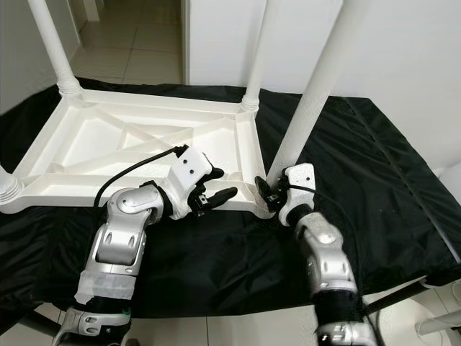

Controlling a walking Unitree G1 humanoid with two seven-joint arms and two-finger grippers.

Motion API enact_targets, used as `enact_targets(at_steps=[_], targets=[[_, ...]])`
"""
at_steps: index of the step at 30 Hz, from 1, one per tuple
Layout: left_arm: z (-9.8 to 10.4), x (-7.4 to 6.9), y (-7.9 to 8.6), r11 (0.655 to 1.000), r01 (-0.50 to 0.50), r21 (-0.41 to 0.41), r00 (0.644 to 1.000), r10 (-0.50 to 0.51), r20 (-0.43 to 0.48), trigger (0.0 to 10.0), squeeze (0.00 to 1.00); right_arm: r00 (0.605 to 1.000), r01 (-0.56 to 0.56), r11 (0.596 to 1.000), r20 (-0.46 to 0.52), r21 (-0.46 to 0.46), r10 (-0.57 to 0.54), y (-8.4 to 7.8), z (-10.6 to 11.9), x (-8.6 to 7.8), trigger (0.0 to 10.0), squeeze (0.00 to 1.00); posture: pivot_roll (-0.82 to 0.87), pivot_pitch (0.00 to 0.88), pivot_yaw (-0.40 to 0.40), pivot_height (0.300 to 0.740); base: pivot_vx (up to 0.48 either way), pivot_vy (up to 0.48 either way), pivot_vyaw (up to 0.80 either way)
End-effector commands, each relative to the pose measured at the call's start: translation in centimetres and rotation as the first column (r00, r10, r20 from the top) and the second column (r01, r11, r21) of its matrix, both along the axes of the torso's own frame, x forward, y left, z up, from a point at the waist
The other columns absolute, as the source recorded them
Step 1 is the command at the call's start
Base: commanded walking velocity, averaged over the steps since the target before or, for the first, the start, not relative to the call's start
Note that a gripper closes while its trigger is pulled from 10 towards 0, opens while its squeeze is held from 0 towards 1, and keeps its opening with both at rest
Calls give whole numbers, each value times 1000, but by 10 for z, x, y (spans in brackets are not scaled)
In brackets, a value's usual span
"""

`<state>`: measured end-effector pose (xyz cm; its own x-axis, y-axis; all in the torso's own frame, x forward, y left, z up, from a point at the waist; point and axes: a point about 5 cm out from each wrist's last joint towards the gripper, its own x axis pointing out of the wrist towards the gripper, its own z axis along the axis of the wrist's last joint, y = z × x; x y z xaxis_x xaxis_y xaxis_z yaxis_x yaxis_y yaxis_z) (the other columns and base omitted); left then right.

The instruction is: Building children table

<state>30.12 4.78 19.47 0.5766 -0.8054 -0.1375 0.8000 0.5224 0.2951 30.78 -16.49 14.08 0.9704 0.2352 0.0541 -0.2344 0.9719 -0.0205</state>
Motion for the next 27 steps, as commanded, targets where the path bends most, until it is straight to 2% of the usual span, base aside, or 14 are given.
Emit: enact_targets(at_steps=[1, 3, 4, 6, 8, 9, 10, 11, 12, 13, 21, 22, 24, 27], targets=[[5, 11, 2, 969, -241, -56, 967, 245, 76, 10000, 0, 996, 55, 998, -77, 7, -54, 0, -13, -4, 10000, 0, -25, 0, -57, 740, 0, 0, 0], [4, 13, -1, 970, -237, -59, 968, 241, 74, 10000, 0, 978, 189, 981, -102, 51, -183, 8, -16, -7, 10000, 0, -32, 0, -50, 740, 0, 0, 0], [4, 13, -1, 970, -237, -59, 968, 241, 74, 10000, 0, 978, 189, 981, -102, 51, -183, 8, -16, -7, 10000, 0, -32, 0, -50, 740, 0, 0, 0], [6, 14, -4, 973, -223, -64, 971, 228, 76, 10000, 0, 927, 364, 928, -122, 76, -353, 9, -18, -11, 10000, 0, -32, 0, -45, 740, 0, 0, 0], [7, 14, -5, 975, -214, -63, 972, 219, 81, 10000, 0, 874, 482, 871, -125, 94, -470, 6, -18, -14, 10000, 0, -33, 0, -43, 740, 0, 0, 0], [7, 14, -5, 975, -214, -63, 972, 219, 81, 10000, 0, 874, 482, 871, -125, 94, -470, 6, -18, -14, 10000, 0, -33, 0, -43, 740, 0, 0, 0], [7, 13, -5, 975, -212, -61, 973, 217, 85, 10000, 0, 851, 522, 847, -129, 100, -509, 5, -17, -16, 10000, 0, -33, 0, -43, 740, 0, 0, 0], [7, 13, -5, 975, -212, -61, 973, 217, 85, 10000, 0, 851, 522, 847, -129, 100, -509, 5, -17, -16, 10000, 0, -33, 0, -43, 740, 0, 0, 0], [6, 13, -5, 976, -212, -59, 973, 216, 82, 10000, 0, 829, 556, 824, -137, 110, -542, 4, -17, -18, 10000, 0, -33, 0, -40, 740, 0, 0, 0], [4, 12, -4, 976, -213, -54, 973, 216, 80, 10000, 0, 827, 560, 820, -134, 122, -545, 6, -16, -20, 10000, 0, -30, 0, -43, 740, 0, 0, 0], [2, 12, -2, 976, -213, -50, 973, 217, 79, 10000, 0, 830, 555, 824, -142, 117, -539, 9, -15, -22, 10000, 0, -25, 0, -45, 740, 0, 0, 0], [3, 12, -2, 975, -217, -51, 972, 221, 79, 10000, 0, 856, 515, 842, -136, 159, -498, 12, -13, -22, 10000, 1000, -18, 0, -48, 740, 0, 0, 0], [3, 13, -1, 974, -223, -52, 971, 226, 80, 10000, 0, 892, 452, 867, -113, 210, -437, 18, -8, -21, 10000, 1000, -16, 0, -49, 740, 0, 0, 0], [2, 13, -1, 973, -223, -51, 971, 227, 80, 10000, 0, 902, 431, 873, -99, 230, -419, 18, -5, -21, 10000, 1000, -18, 0, -48, 740, 0, 0, 0]])
